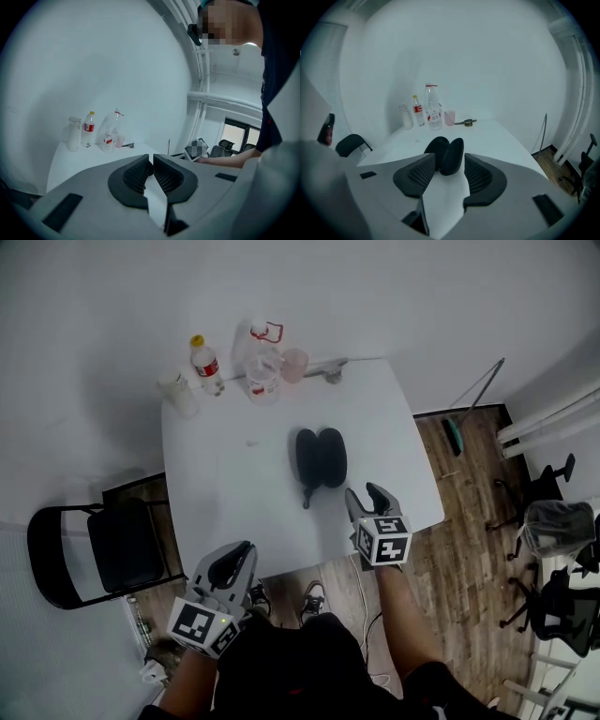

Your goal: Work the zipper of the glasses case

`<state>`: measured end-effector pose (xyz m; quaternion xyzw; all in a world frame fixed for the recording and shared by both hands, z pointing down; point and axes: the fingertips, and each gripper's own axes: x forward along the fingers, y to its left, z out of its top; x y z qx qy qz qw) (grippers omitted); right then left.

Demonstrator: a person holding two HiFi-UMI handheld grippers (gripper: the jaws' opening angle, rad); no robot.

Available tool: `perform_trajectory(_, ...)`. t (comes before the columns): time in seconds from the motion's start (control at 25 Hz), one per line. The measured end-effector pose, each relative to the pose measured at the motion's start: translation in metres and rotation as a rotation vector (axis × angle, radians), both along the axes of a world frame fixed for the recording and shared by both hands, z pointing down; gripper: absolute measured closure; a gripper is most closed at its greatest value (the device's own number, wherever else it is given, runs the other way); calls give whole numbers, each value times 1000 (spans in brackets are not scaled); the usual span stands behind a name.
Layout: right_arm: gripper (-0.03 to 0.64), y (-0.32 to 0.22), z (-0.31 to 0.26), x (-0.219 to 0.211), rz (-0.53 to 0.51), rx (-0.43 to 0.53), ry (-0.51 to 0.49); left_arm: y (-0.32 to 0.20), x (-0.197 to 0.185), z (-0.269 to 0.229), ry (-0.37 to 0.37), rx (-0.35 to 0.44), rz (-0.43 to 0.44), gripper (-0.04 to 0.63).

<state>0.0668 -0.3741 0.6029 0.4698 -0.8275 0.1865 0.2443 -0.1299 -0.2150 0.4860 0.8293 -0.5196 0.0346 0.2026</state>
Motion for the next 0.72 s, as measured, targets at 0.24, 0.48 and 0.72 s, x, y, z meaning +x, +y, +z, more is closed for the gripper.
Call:
perform_trajectory(0.24, 413, -40, 54, -8, 46, -66, 70, 0, -28, 1, 39, -13, -26, 549)
perform_trajectory(0.48, 413, -59, 92, -18, 48, -130, 116, -5, -49, 0, 54, -3, -54, 549)
perform_trajectory(0.72, 499, -77, 118, -17, 103, -167, 163, -6, -48, 13, 38, -29, -51, 549)
